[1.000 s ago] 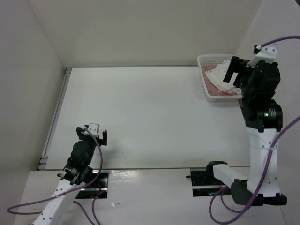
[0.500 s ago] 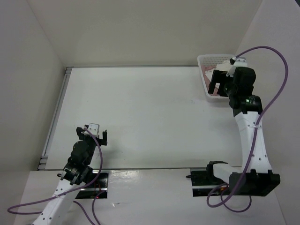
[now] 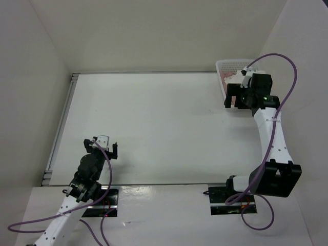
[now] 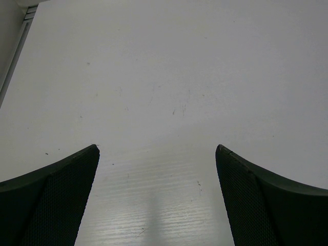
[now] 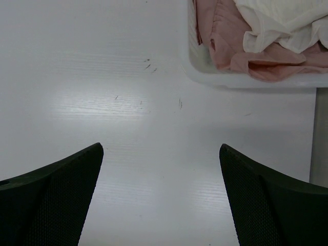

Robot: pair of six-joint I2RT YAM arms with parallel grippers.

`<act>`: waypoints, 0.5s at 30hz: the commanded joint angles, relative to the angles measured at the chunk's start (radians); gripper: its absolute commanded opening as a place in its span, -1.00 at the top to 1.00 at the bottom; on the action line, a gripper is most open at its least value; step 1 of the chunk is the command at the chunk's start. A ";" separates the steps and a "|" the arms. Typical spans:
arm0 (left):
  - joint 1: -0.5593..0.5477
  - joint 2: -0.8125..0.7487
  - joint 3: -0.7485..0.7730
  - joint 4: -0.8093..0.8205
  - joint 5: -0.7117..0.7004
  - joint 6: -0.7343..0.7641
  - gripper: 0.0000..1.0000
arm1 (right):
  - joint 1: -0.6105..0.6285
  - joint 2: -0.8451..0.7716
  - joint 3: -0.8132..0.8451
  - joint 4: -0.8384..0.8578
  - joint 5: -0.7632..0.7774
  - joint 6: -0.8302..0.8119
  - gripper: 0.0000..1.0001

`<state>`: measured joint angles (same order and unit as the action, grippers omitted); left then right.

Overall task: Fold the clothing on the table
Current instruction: Grab the skirt from the pile

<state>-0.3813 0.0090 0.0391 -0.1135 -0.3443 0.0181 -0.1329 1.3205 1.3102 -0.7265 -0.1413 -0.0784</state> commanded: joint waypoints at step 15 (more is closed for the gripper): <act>-0.004 -0.127 -0.036 0.021 -0.015 -0.021 -1.00 | -0.070 -0.079 -0.048 0.004 -0.069 -0.061 -0.96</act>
<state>-0.3813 0.0090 0.0391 -0.1135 -0.3447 0.0181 -0.2016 1.2808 1.2823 -0.7300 -0.1871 -0.1268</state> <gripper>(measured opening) 1.000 0.980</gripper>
